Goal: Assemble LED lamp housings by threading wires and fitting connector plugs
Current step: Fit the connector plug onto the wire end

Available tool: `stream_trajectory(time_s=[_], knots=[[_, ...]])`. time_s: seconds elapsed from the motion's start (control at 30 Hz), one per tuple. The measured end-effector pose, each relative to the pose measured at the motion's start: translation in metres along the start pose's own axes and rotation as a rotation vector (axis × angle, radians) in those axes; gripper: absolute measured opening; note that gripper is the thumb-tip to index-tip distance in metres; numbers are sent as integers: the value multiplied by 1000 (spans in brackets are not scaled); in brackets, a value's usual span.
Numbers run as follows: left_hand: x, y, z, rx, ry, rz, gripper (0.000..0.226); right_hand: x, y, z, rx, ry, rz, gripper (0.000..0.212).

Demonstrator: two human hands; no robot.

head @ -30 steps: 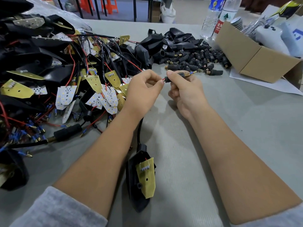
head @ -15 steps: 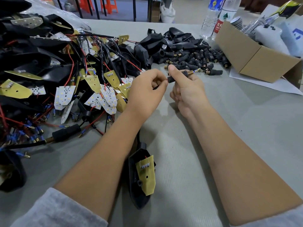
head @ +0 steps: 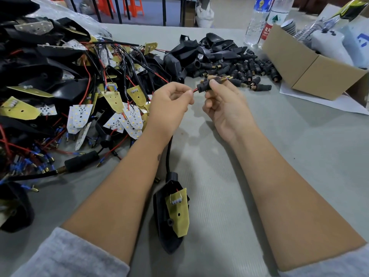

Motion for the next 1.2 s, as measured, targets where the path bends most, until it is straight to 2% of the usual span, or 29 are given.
stream_trajectory(time_s=[0.07, 0.2, 0.27, 0.4, 0.47, 0.6, 0.73, 0.93, 1.2], knots=[[1, -2, -2, -37, 14, -26, 18, 0, 0, -3, -31, 37, -1, 22], [-2, 4, 4, -34, -19, 17, 17, 0, -1, -8, -111, 72, -16, 24], [-3, 9, 6, -29, -34, 64, 15, 0, -1, -5, -163, 35, -34, 21], [-7, 15, 10, -18, -69, 118, 28, -1, 1, 6, -168, -41, -30, 10], [-7, 13, 9, 9, -70, 93, 26, -2, 1, 6, -108, -43, -8, 5], [-6, 7, 13, 47, -104, 21, 27, -2, 0, 5, -54, -32, -4, 11], [-6, 13, 18, 47, -161, 78, 33, -1, 1, -3, -186, 38, -5, 22], [-8, 11, 24, 34, -210, 84, 36, 0, 0, -10, -324, 116, -33, 24], [-4, 6, 18, -3, -206, 48, 26, 0, -1, -4, -372, 41, -30, 24]])
Point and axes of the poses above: each hand's wrist, its own x-axis towards the middle knuckle, its own z-axis out of the palm, y = z × x, the point moved 9 cm from there along x, towards the middle knuckle, and after that the axes turned 7 degrees about -y, right-handed, at the moved point
